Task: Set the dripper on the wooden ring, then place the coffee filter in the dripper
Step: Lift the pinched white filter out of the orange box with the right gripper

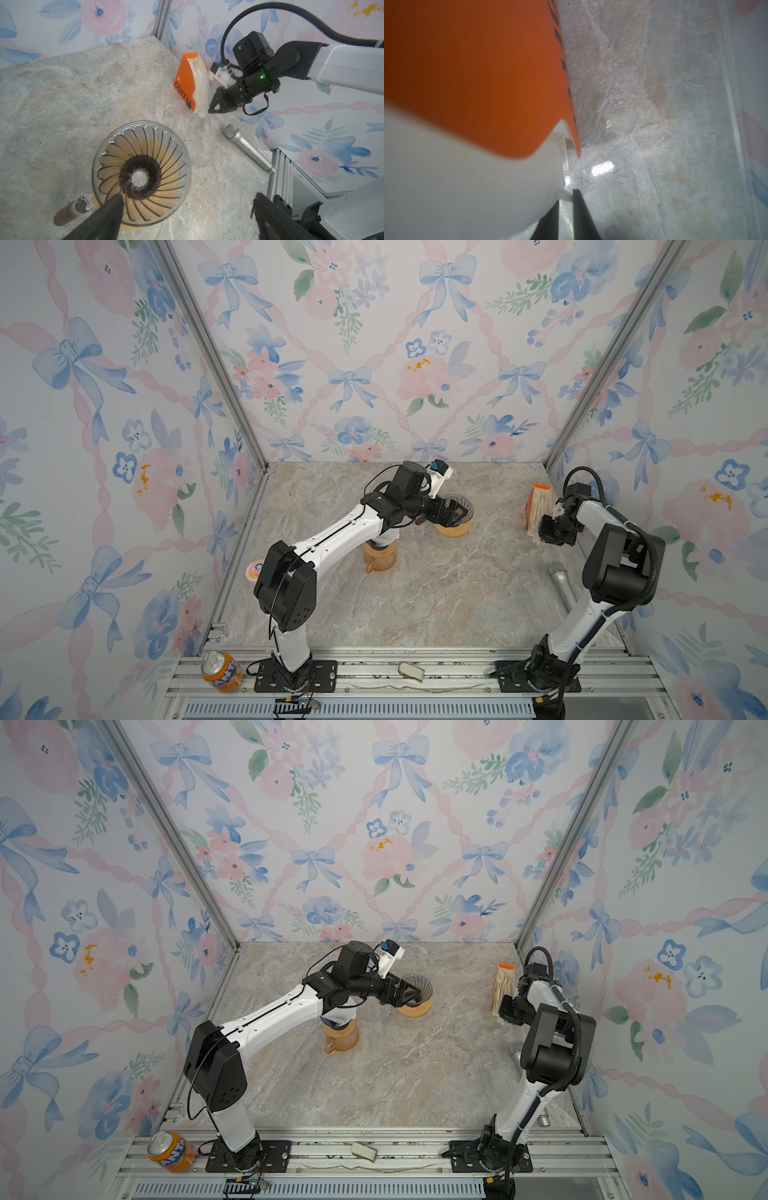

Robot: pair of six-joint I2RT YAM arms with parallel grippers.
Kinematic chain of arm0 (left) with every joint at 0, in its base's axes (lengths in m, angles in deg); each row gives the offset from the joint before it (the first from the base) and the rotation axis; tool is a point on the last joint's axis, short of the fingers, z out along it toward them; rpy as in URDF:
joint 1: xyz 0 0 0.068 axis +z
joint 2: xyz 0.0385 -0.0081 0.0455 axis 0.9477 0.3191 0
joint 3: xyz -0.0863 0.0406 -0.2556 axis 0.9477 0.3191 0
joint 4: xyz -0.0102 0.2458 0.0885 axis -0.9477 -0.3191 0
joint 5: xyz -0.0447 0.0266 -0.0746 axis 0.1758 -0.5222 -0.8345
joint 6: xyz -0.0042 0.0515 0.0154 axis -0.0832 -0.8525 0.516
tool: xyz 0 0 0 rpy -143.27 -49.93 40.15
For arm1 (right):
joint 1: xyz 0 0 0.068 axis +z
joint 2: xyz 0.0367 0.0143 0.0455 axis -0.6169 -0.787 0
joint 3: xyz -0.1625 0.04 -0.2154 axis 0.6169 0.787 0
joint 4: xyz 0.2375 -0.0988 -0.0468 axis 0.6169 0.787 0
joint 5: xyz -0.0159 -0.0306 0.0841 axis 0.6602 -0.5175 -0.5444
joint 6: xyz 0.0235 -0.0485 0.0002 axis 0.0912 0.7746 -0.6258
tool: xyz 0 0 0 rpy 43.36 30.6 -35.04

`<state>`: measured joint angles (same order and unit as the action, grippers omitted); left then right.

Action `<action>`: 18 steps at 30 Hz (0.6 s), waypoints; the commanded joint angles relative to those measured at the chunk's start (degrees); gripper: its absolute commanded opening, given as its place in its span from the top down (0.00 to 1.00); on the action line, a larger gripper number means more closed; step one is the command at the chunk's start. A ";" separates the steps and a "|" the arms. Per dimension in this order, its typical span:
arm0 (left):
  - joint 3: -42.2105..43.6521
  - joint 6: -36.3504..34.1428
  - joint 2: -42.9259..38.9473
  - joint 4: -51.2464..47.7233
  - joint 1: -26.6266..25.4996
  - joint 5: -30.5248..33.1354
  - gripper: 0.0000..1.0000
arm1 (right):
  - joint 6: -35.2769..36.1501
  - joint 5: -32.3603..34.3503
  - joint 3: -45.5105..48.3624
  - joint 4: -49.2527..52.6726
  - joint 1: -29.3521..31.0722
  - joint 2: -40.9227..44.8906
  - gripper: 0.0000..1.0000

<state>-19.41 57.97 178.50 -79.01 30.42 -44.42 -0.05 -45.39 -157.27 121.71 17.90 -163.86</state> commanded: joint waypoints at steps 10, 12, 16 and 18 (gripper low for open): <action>-1.84 0.35 1.91 -0.77 -0.51 0.01 0.02 | -0.42 -1.63 -0.66 -1.01 -1.04 3.60 1.00; -1.81 0.42 1.90 -0.72 -0.56 -0.03 0.02 | -0.54 -1.80 -0.95 -0.39 -1.08 4.08 1.00; -1.62 0.40 1.75 -0.79 -0.60 0.04 0.02 | -0.87 -1.99 -0.73 -0.35 -1.06 5.38 1.00; -1.40 0.33 1.57 -0.73 -0.54 0.21 0.02 | -1.08 -1.99 -0.88 -0.10 -1.06 5.95 1.00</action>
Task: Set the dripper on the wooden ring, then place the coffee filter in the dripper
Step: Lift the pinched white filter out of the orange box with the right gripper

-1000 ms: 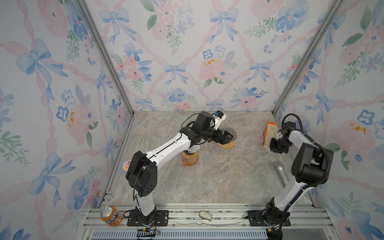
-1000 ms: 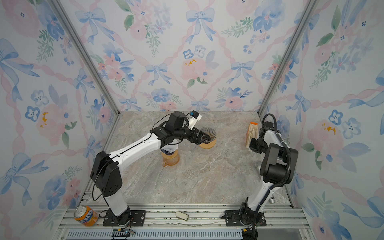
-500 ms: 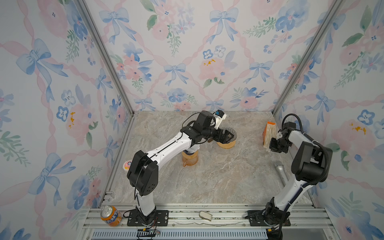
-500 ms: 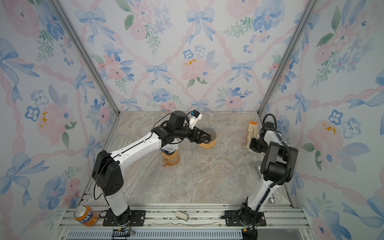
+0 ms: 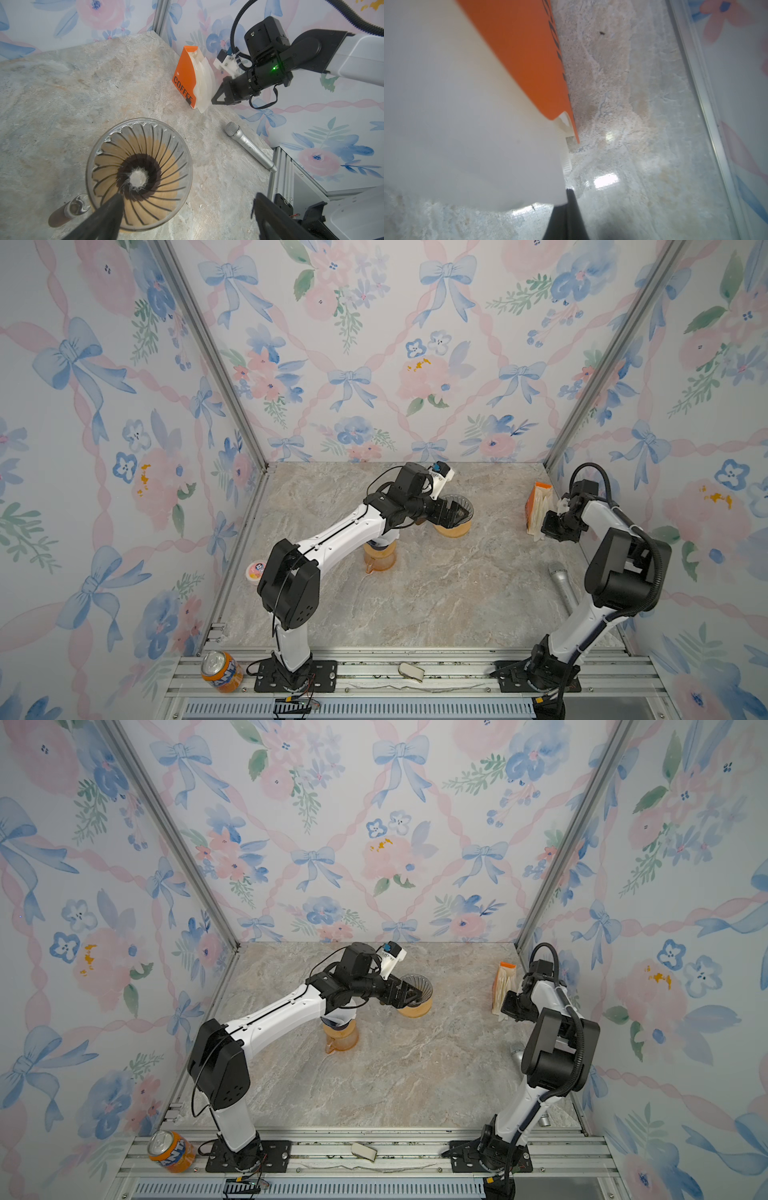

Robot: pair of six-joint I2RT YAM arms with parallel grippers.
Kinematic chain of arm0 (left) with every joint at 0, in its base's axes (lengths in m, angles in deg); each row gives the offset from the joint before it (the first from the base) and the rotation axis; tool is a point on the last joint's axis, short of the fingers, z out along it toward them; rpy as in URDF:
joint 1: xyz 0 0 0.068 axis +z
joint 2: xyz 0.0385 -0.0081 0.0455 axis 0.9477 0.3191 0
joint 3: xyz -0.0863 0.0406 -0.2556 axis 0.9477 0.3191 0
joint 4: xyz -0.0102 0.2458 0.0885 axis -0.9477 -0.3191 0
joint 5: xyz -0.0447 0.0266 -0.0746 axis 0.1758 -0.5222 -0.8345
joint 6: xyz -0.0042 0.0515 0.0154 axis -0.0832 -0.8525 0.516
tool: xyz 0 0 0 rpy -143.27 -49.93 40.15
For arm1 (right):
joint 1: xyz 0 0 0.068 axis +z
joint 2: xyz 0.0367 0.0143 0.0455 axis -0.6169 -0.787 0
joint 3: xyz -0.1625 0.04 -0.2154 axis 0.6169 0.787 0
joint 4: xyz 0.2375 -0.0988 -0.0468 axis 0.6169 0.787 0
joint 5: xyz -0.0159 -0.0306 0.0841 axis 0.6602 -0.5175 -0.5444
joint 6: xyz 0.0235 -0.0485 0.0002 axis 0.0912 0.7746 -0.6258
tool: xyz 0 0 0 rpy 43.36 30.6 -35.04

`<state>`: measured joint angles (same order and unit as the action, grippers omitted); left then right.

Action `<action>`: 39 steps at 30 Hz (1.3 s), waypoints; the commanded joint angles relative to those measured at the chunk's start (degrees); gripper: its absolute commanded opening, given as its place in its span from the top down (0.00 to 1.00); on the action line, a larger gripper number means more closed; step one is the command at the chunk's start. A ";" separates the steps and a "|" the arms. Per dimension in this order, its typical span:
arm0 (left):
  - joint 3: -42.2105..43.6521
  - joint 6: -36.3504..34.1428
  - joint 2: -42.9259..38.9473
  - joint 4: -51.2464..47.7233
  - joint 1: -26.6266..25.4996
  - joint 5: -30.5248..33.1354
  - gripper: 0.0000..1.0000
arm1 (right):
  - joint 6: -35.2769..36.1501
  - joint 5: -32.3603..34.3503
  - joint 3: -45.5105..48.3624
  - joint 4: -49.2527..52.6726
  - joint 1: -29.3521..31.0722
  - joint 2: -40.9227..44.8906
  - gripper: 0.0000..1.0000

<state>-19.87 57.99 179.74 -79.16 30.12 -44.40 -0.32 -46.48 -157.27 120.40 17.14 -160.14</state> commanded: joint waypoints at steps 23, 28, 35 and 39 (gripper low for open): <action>-1.01 0.22 0.29 -0.62 -0.30 0.47 0.02 | -2.74 -5.25 -6.34 6.19 -0.67 8.60 1.00; -1.05 0.13 0.38 -0.61 -0.30 0.35 0.02 | -3.04 -6.76 -7.18 7.17 -0.66 10.32 1.00; -1.30 0.31 0.33 -0.55 -0.47 0.32 0.02 | -3.44 -10.54 -9.35 9.14 -0.32 13.65 1.00; -1.48 0.22 0.19 -0.59 -0.56 0.35 0.02 | -4.32 -14.62 -10.54 9.63 0.01 15.20 1.00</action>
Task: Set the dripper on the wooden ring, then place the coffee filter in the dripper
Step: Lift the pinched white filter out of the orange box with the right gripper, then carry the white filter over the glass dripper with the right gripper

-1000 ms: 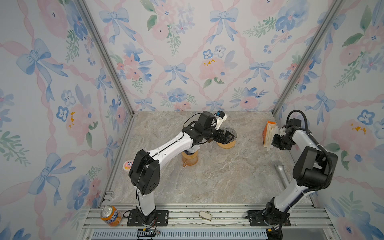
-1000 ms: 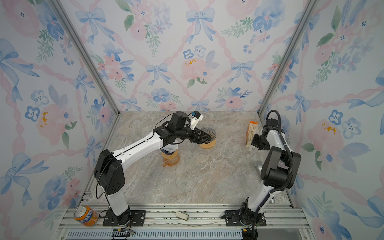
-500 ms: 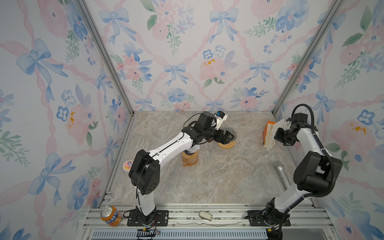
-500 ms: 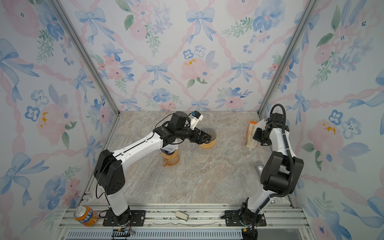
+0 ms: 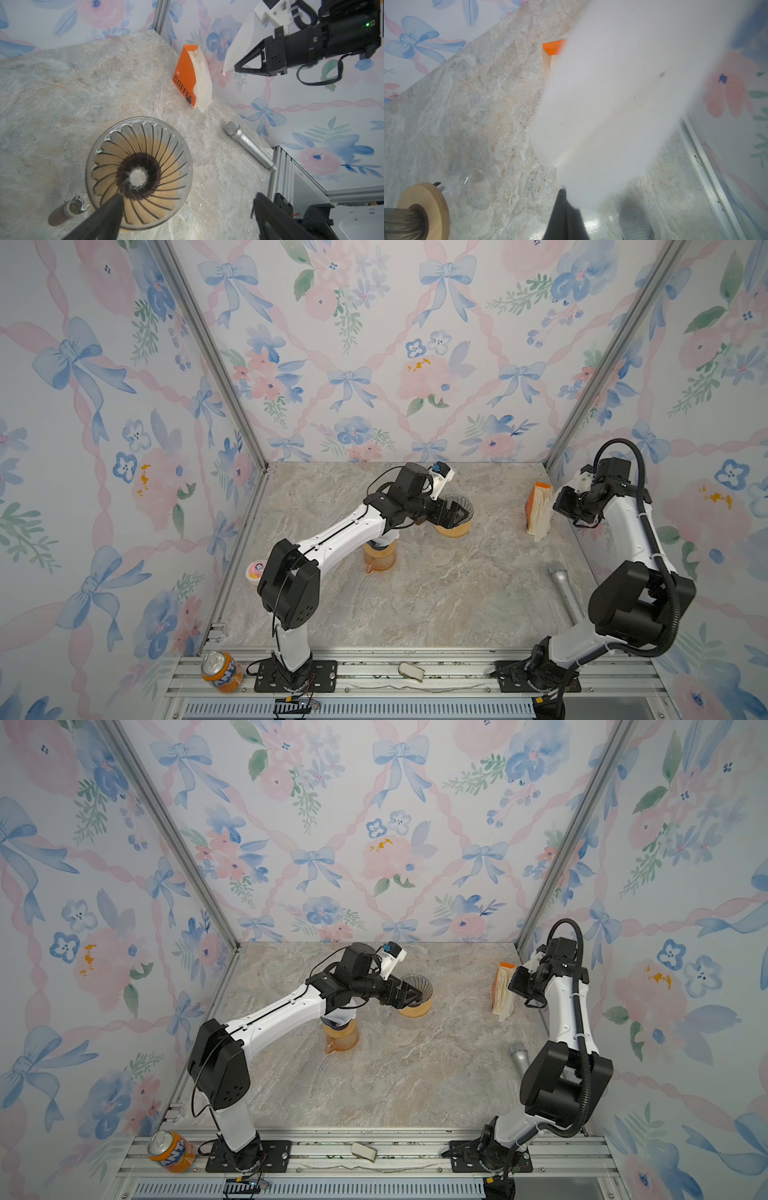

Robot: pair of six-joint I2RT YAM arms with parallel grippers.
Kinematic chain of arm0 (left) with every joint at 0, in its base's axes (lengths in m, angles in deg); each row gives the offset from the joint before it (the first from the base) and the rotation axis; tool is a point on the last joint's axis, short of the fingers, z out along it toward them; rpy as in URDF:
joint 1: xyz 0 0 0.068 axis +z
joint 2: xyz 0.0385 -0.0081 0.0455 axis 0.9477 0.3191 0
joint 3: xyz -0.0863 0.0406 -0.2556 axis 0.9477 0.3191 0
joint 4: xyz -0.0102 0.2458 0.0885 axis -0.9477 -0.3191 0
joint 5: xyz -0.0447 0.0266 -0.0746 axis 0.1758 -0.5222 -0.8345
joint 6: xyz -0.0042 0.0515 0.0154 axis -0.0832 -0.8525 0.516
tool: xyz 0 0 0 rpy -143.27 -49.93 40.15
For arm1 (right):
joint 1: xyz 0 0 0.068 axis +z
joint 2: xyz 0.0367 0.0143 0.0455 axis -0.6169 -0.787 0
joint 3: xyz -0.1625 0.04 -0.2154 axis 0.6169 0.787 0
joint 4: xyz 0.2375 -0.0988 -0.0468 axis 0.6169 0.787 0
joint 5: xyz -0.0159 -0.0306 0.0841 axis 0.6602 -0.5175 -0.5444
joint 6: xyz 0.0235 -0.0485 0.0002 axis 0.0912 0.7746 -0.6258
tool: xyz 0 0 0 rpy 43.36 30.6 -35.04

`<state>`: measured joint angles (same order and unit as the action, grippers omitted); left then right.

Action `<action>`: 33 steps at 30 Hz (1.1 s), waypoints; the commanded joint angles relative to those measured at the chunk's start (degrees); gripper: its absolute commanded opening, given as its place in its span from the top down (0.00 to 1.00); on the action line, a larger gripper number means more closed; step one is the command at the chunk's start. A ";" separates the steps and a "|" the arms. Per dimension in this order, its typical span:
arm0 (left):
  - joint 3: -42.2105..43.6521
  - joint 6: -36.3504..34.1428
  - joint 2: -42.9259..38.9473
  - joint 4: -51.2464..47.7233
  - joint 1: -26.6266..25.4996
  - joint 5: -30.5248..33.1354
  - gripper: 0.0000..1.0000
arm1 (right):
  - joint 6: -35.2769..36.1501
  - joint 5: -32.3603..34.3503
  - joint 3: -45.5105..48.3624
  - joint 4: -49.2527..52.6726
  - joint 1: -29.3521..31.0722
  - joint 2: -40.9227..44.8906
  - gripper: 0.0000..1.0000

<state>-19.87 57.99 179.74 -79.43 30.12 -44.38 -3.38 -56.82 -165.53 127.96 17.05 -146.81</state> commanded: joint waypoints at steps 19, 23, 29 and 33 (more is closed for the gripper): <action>0.37 -1.58 -5.03 -0.41 -0.31 3.34 0.02 | 2.36 -19.60 -11.45 11.73 9.46 2.40 1.00; 1.09 -2.58 -6.79 -2.06 0.29 3.99 0.02 | 3.04 -21.14 -15.46 15.70 12.37 1.37 1.00; 4.16 -3.78 -10.38 -2.52 1.78 5.44 0.02 | 4.23 -24.30 -18.38 19.97 17.28 0.71 1.00; 6.23 -4.15 -12.48 -2.56 3.19 5.54 0.02 | 4.03 -27.20 -18.76 21.55 20.39 0.19 1.00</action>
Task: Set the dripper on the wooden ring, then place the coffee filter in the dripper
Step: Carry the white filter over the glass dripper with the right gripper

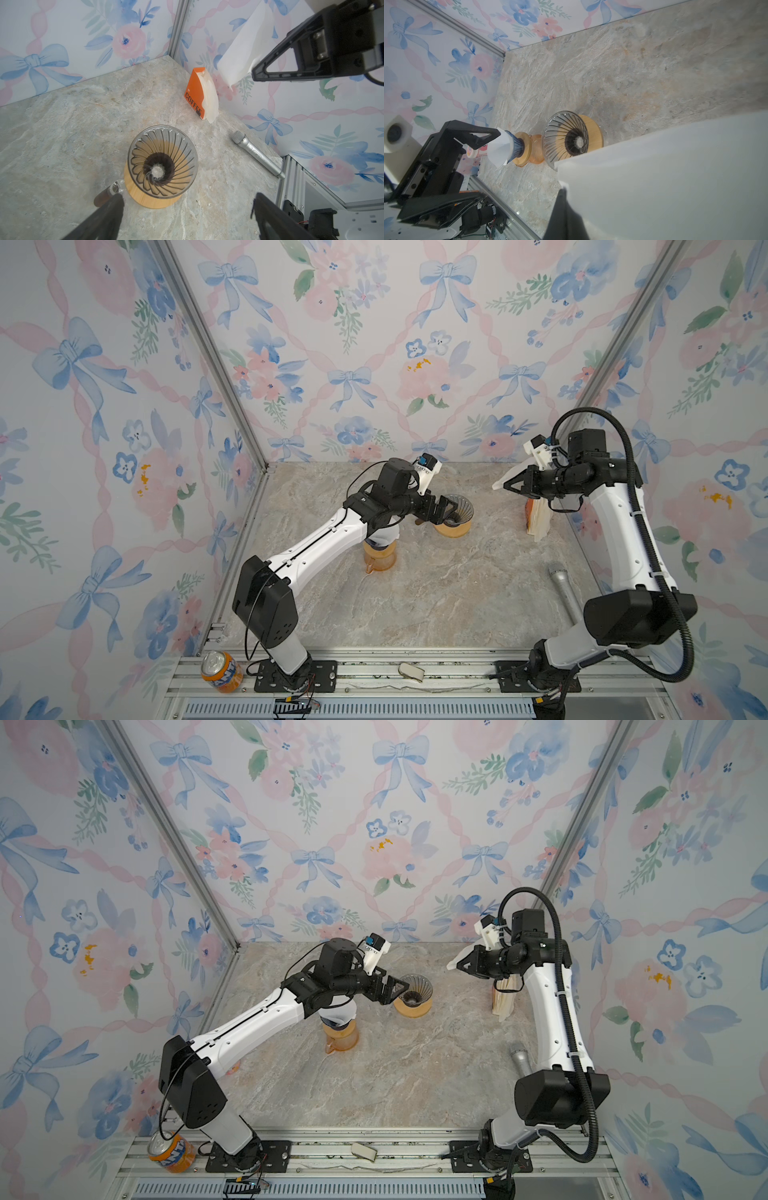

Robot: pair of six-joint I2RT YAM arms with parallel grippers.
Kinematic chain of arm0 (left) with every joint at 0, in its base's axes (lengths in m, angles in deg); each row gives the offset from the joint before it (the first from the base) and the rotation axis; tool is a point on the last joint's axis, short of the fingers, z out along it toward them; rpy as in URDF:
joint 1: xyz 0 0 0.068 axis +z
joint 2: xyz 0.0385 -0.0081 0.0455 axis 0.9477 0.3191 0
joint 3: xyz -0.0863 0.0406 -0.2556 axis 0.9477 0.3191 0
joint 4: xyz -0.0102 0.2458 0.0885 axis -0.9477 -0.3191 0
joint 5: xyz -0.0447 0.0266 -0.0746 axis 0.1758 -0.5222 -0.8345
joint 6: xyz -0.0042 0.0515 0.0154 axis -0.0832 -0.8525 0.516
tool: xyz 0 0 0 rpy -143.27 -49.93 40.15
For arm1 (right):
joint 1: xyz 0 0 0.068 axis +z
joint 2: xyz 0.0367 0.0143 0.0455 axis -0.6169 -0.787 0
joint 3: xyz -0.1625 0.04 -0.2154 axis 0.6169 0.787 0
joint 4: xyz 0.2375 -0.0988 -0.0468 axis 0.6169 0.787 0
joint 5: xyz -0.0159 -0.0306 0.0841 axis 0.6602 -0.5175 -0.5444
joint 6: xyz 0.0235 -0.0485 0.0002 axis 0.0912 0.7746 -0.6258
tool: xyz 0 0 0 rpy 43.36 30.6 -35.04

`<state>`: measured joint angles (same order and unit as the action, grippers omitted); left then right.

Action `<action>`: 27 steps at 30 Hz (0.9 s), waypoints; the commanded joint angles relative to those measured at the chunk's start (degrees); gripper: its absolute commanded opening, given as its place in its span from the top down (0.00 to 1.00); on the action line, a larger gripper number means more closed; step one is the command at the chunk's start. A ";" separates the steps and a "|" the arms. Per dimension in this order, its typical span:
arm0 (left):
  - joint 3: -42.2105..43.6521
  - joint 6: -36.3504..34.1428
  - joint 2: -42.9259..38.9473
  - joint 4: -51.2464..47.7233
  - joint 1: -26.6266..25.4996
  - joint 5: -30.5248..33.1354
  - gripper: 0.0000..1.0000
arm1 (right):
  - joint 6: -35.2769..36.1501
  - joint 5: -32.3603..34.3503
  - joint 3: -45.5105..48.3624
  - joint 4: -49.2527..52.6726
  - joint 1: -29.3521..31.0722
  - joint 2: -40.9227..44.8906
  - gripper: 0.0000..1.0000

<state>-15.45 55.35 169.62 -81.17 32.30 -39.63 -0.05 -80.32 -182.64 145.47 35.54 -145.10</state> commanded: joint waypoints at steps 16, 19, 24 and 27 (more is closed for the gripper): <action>8.09 -1.60 -7.19 -1.27 2.97 2.60 0.02 | -11.71 -10.57 7.61 -3.74 11.57 -0.38 1.00; 8.63 -1.62 -7.53 -1.26 3.13 2.92 0.02 | -13.14 -10.77 7.85 -3.29 12.35 -1.40 1.00; 8.59 -1.69 -7.27 -1.25 3.20 2.79 0.02 | -17.26 -12.70 10.16 -6.87 12.89 -2.26 1.00; 8.41 -1.78 -6.94 -1.24 3.20 2.74 0.02 | -20.78 -13.84 12.80 -12.17 13.18 -2.60 1.00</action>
<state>-7.49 54.89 163.92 -81.61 35.06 -37.25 -16.16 -91.75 -172.11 138.54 48.07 -146.33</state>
